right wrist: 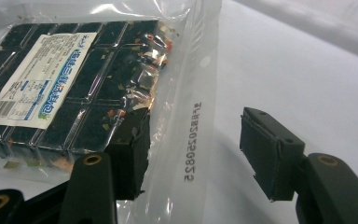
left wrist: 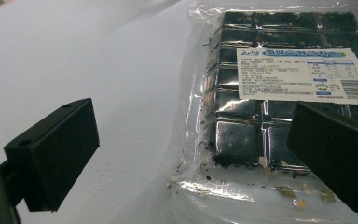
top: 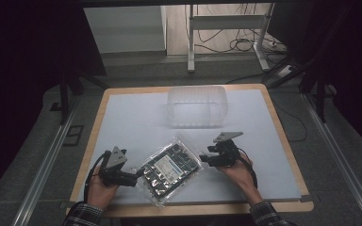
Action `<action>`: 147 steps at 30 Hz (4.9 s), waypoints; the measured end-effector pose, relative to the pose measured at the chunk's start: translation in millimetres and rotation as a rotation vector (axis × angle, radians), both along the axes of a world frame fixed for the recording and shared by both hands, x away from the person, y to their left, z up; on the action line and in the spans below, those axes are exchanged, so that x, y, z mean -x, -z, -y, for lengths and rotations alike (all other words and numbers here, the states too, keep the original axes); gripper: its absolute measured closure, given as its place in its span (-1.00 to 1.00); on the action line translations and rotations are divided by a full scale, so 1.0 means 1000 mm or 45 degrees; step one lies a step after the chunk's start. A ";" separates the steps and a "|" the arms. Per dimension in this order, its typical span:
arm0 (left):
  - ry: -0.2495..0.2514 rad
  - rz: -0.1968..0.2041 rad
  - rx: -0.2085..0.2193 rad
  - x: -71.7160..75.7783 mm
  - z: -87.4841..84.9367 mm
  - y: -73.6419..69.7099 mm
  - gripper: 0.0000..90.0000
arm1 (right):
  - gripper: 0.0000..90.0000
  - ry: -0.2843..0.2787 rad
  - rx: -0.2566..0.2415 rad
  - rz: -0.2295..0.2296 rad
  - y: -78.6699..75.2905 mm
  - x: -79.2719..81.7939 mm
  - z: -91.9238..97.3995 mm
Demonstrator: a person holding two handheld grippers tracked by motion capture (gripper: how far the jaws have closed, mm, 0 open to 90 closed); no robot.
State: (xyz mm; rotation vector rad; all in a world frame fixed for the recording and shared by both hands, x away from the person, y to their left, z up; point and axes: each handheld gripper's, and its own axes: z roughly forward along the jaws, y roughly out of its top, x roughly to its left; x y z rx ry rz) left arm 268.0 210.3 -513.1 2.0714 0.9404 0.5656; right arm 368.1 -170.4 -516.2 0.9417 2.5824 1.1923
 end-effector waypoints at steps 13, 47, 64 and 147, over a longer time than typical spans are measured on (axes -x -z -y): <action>0.001 -0.001 -0.005 0.000 0.001 0.000 -0.96 | 0.16 -0.085 -0.024 -0.073 0.007 -0.009 -0.014; 0.006 0.007 -0.022 0.000 0.001 0.000 -0.95 | 0.98 -0.013 -0.053 -0.197 0.004 -0.003 -0.023; -0.007 -0.011 0.004 -0.001 -0.003 0.001 -0.97 | 0.98 -0.060 -0.214 -0.204 -0.035 -0.001 -0.016; -0.006 -0.006 0.019 -0.002 -0.005 0.001 -1.00 | 0.98 -0.032 -0.339 0.022 -0.231 -0.054 0.002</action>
